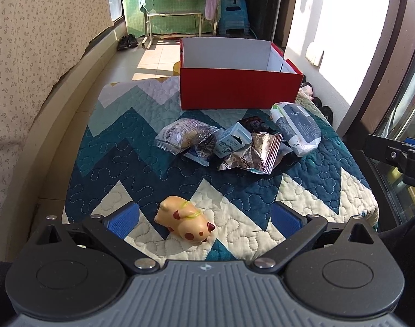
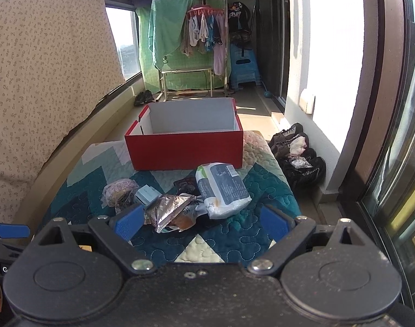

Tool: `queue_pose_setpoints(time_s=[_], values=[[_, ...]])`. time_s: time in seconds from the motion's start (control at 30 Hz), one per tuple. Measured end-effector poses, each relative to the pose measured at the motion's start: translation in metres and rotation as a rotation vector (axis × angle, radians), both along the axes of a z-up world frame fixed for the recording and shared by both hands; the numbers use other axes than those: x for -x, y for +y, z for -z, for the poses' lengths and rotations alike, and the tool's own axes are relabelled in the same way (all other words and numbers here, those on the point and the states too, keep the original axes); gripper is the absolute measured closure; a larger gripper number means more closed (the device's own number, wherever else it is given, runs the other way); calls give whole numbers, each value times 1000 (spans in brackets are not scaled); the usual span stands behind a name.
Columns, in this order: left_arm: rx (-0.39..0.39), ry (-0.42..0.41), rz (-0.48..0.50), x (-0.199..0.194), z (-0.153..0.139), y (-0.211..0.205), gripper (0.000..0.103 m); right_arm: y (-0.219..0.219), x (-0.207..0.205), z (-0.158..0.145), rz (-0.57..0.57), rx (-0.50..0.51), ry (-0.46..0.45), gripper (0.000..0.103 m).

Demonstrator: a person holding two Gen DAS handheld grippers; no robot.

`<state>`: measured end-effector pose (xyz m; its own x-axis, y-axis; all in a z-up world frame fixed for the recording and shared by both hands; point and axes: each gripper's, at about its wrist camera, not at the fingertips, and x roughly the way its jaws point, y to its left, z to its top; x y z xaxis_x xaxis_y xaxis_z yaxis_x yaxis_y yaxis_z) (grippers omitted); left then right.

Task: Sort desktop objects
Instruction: 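Reach the left gripper to the yellow toy dog while the right approaches the wipes pack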

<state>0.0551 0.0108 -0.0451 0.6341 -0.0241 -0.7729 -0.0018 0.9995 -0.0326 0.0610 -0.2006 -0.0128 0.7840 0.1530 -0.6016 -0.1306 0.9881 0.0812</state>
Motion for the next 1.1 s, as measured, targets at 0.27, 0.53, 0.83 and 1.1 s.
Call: queue_pose_setpoints(time_s=[0.27, 0.53, 0.83, 1.1], values=[[-36, 33, -4, -19, 32, 3, 0, 7, -31, 17, -39, 50, 20, 11], [-37, 106, -33, -35, 59, 11, 0, -1, -81, 30, -17, 88, 26, 11], [-24, 175, -61, -52, 80, 15, 1, -3, -131, 56, -15, 123, 78, 11], [-6, 196, -80, -63, 89, 18, 1, -5, -170, 86, -29, 136, 150, 10]])
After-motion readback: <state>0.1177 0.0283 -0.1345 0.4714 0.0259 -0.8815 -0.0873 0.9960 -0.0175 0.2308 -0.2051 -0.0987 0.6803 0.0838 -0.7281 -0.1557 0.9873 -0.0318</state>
